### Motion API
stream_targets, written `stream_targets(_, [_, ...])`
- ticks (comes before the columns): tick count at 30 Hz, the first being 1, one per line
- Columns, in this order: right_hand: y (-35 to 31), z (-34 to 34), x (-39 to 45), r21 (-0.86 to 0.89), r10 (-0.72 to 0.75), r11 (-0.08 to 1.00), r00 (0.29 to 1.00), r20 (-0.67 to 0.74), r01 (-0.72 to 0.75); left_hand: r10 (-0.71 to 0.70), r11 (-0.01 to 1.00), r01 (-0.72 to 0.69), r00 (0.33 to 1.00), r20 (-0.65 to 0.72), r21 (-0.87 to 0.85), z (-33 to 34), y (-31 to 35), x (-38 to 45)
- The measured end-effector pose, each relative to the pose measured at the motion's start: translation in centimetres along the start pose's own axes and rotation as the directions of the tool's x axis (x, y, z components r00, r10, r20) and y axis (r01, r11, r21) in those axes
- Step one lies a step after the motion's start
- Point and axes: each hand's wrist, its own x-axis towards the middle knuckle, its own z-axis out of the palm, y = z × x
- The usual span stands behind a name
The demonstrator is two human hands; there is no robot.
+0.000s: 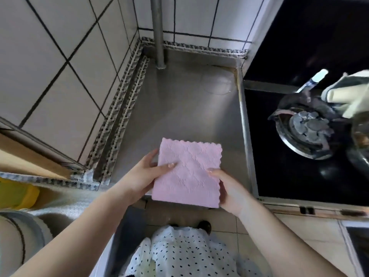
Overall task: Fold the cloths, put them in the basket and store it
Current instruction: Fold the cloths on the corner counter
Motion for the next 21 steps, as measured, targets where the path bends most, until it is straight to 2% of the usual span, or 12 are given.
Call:
stream_targets(1, [0.1, -0.5, -0.6, -0.001, 0.005, 1.0, 1.0, -0.001, -0.005, -0.037, 0.998, 0.04, 0.996, 0.077, -0.039, 0.4, 0.1, -0.2])
stream_targets(3, [0.2, -2.6, -2.8, 0.045, -0.016, 0.999, 0.999, -0.035, 0.017, -0.077, 0.997, 0.079, 0.97, 0.23, -0.002, 3.0, 0.1, 0.2])
stream_targets(7, [1.9, -8.7, -7.8, 0.11, -0.192, 0.973, 0.977, -0.096, 0.202, -0.184, 0.977, 0.129, 0.912, 0.367, 0.169, 10.1, -0.5, 1.2])
stream_targets(14, [5.4, -17.0, -16.1, 0.21, -0.336, 0.882, 0.875, -0.35, 0.423, -0.345, 0.896, 0.12, 0.793, 0.503, 0.427, 22.8, -2.0, 2.3])
stream_targets(19, [8.3, -23.5, -21.6, 0.285, -0.334, 0.793, 0.777, -0.534, 0.538, -0.434, 0.782, 0.02, 0.735, 0.521, 0.623, 33.7, -4.0, 2.5])
stream_targets(21, [9.8, -25.9, -23.9, 0.317, -0.334, 0.735, 0.728, -0.598, 0.599, -0.477, 0.755, 0.004, 0.69, 0.545, 0.655, 38.4, -5.4, 2.1])
